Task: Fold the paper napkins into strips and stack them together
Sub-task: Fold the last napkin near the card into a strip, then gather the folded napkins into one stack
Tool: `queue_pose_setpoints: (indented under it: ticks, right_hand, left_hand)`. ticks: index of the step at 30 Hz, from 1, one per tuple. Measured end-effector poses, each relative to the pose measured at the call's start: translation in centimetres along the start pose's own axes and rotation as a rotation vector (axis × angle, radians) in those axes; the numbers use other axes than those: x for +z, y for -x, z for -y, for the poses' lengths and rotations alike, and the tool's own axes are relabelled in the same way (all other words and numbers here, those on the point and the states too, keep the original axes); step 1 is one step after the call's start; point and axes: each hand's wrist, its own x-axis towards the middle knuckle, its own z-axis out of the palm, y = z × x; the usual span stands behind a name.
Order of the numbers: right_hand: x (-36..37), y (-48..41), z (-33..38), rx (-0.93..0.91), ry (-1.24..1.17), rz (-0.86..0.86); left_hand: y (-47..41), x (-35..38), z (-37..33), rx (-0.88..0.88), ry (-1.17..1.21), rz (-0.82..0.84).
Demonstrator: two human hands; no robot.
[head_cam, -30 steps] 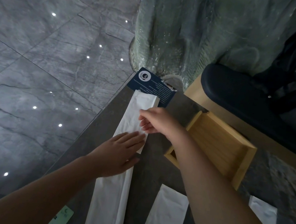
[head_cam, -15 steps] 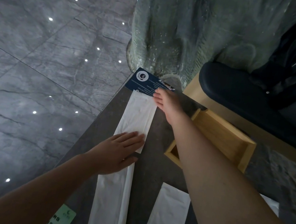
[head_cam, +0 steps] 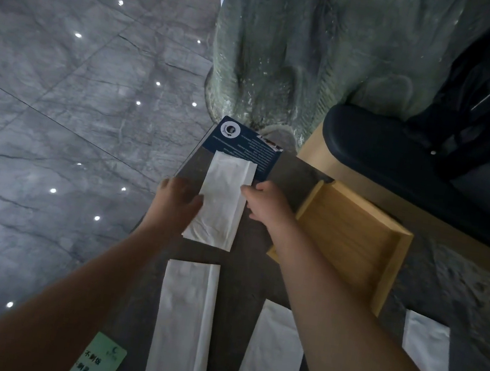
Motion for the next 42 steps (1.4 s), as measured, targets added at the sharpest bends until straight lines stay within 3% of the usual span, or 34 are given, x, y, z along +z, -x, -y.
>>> queue_pose_setpoints:
  ticks: [2, 7, 15, 18, 23, 28, 32, 38, 42]
  right_hand:
    - [0.4, 0.2, -0.1, 0.035, -0.086, 0.038]
    - [1.0, -0.2, -0.7, 0.026, -0.156, -0.010]
    - [1.1, -0.4, -0.5, -0.091, 0.146, -0.035]
    - [0.9, 0.2, -0.1, -0.164, 0.110, -0.037]
    - [0.3, 2.6, 1.6, -0.220, -0.217, 0.117]
    - [-0.1, 5.4, 2.6, -0.228, -0.368, 0.248]
    - [-0.5, 8.2, 1.8, -0.237, -0.440, 0.331]
    - [0.7, 12.2, -2.4, -0.098, -0.359, 0.332]
    - [2.8, 14.8, -5.8, -0.029, -0.233, 0.306]
  left_hand:
    - [-1.4, -0.1, 0.0, -0.107, 0.032, 0.031]
    - [-3.2, 0.2, 0.4, -0.148, -0.082, 0.119]
    - [-4.5, 0.1, 0.8, -0.113, -0.174, 0.200]
    - [-4.5, 0.0, 0.8, -0.132, -0.158, 0.212]
    - [-3.9, -0.4, 0.2, -0.370, 0.373, 0.179]
    - [0.0, -1.6, -0.5, -0.398, 0.846, 0.518]
    - [3.7, -2.5, -0.1, -0.347, 1.001, 0.538]
    - [10.3, -4.8, 1.9, -0.341, 0.797, 0.400]
    - [14.7, -4.5, 3.5, -0.350, 0.563, 0.404]
